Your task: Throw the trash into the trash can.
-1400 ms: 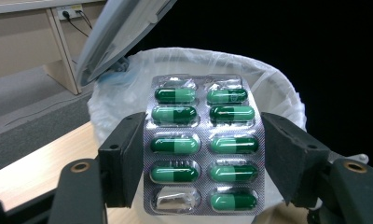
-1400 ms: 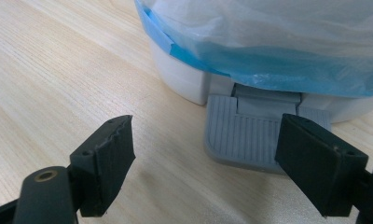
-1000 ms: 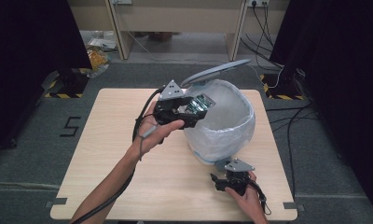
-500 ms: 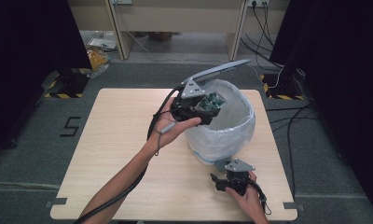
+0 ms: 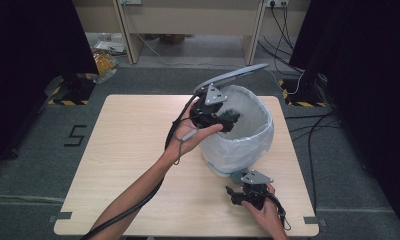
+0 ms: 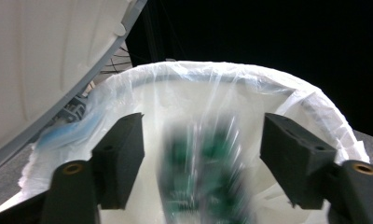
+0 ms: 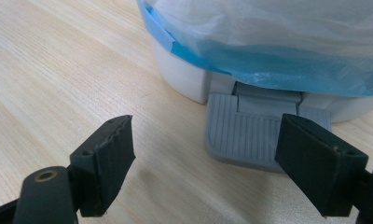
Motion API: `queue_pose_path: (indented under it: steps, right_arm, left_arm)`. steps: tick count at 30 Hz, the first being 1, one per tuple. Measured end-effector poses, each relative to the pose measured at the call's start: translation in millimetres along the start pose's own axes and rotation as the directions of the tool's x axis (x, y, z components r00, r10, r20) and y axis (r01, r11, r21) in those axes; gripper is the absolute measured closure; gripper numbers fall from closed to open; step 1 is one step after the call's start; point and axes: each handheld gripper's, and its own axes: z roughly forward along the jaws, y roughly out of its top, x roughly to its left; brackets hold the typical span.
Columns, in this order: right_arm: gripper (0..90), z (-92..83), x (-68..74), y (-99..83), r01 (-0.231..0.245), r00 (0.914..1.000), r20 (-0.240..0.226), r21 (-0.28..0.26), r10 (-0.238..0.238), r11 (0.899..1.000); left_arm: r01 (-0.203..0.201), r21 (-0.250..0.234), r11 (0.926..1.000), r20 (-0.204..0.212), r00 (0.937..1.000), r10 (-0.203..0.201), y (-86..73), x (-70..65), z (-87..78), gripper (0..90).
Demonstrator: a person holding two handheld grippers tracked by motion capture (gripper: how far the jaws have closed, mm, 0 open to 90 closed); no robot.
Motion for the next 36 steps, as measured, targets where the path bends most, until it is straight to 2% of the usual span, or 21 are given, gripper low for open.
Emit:
queue_pose_path:
  steps: [2,10,15,22,26,29,33,36]
  right_arm:
    - [19.6,-0.1,-0.5,-0.1,-0.002,1.0,-0.002,-0.002,0.002,1.0]
    - [19.6,0.1,0.4,0.0,0.003,1.0,0.003,0.002,-0.003,1.0]
    - [19.6,0.0,0.3,0.0,0.001,1.0,0.002,0.001,-0.001,1.0]
    - [19.6,0.0,0.2,0.0,-0.001,1.0,0.0,0.001,0.001,1.0]
    - [19.6,0.0,0.4,0.0,0.002,1.0,0.003,0.002,-0.002,1.0]
    - [19.6,-0.1,-0.5,-0.1,-0.001,1.0,-0.002,-0.002,0.001,1.0]
    - [19.6,-0.1,0.1,-0.1,-0.001,1.0,0.0,0.001,0.001,1.0]
    - [19.6,0.0,0.2,0.0,0.001,1.0,0.0,0.0,-0.001,1.0]
  left_arm:
    - [0.014,-0.004,0.9999,0.008,0.9999,-0.014,-0.8,-0.3,-0.4,25.5]
    - [-0.01,-0.002,1.0,0.021,0.9997,0.01,-0.5,-5.2,-8.0,24.1]
    - [-0.006,-0.012,0.9999,0.035,0.9994,0.007,-1.0,-6.9,-14.7,23.4]
    - [-0.015,-0.019,0.9997,0.053,0.9984,0.016,-6.2,-6.7,-30.2,21.7]
    - [-0.013,-0.027,0.9996,0.052,0.9985,0.014,-12.7,-0.1,-41.1,21.1]
    - [0.02,-0.038,0.9991,0.082,0.9965,-0.017,-19.9,7.2,-51.3,20.6]
    - [0.013,-0.042,0.999,0.053,0.9985,-0.01,-28.9,17.6,-67.8,20.2]
    - [0.029,-0.056,0.998,0.037,0.9989,-0.027,-37.4,27.6,-80.0,20.1]
